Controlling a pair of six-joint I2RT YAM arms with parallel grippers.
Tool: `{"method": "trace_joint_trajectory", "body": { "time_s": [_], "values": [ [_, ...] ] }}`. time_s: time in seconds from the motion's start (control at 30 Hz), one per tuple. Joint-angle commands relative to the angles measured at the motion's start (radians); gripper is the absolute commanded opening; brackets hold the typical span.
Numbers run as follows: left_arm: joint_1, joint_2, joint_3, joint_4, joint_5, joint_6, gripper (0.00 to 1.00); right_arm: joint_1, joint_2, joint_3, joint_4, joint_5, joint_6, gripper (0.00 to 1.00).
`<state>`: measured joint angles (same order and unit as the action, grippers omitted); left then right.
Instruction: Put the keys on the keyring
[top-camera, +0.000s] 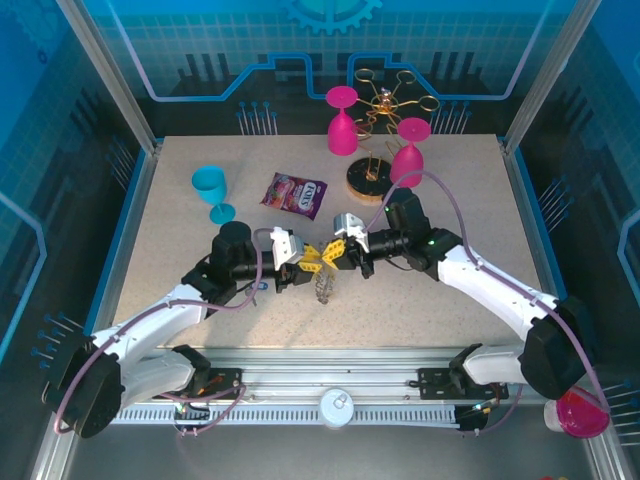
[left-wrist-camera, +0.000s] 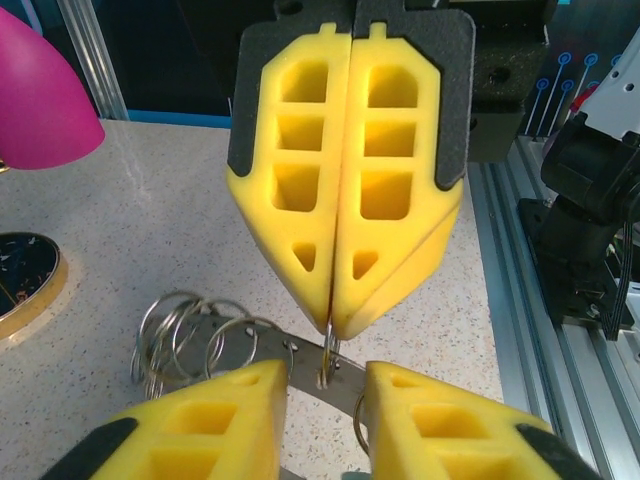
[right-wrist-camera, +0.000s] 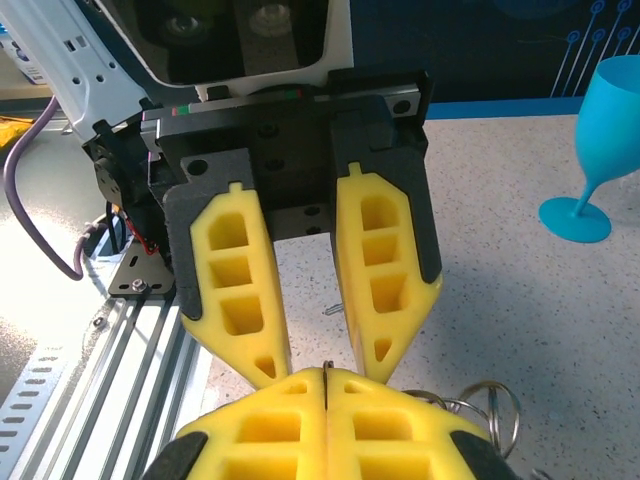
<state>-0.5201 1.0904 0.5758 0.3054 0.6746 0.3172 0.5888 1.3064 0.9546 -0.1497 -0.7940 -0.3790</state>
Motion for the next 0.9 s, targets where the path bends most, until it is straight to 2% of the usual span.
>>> {"method": "trace_joint_trajectory", "body": {
  "time_s": [0.0, 0.17, 0.3, 0.4, 0.47, 0.5, 0.53, 0.63, 0.73, 0.87],
  "values": [
    [-0.004, 0.012, 0.009, 0.022, 0.019, 0.022, 0.24, 0.024, 0.013, 0.045, -0.005, -0.043, -0.021, 0.00],
    [-0.005, 0.016, 0.011, 0.031, 0.029, 0.018, 0.17, 0.035, 0.029, 0.061, -0.033, -0.042, -0.034, 0.00],
    [-0.005, 0.015, 0.013, 0.019, 0.030, 0.027, 0.00, 0.037, 0.029, 0.068, -0.033, -0.054, -0.027, 0.00],
    [-0.006, 0.011, 0.009, 0.020, 0.024, 0.036, 0.00, 0.026, 0.006, 0.050, 0.017, -0.046, 0.020, 0.01],
    [-0.005, 0.004, 0.003, 0.034, 0.021, 0.039, 0.00, -0.004, -0.039, 0.003, 0.104, -0.055, 0.085, 0.26],
    [-0.006, -0.001, -0.004, 0.046, 0.020, 0.035, 0.00, -0.029, -0.071, -0.033, 0.169, -0.054, 0.131, 0.33],
    [-0.005, -0.005, -0.010, 0.064, 0.019, 0.028, 0.00, -0.052, -0.097, -0.066, 0.226, -0.059, 0.165, 0.34],
    [-0.005, -0.018, -0.044, 0.162, 0.020, -0.019, 0.00, -0.106, -0.165, -0.188, 0.365, -0.030, 0.230, 0.33],
    [-0.005, -0.019, -0.073, 0.257, 0.043, -0.065, 0.00, -0.096, -0.188, -0.267, 0.410, -0.007, 0.188, 0.31],
    [-0.005, -0.008, -0.091, 0.333, 0.071, -0.104, 0.00, -0.064, -0.164, -0.279, 0.413, -0.032, 0.176, 0.30]
  ]
}}
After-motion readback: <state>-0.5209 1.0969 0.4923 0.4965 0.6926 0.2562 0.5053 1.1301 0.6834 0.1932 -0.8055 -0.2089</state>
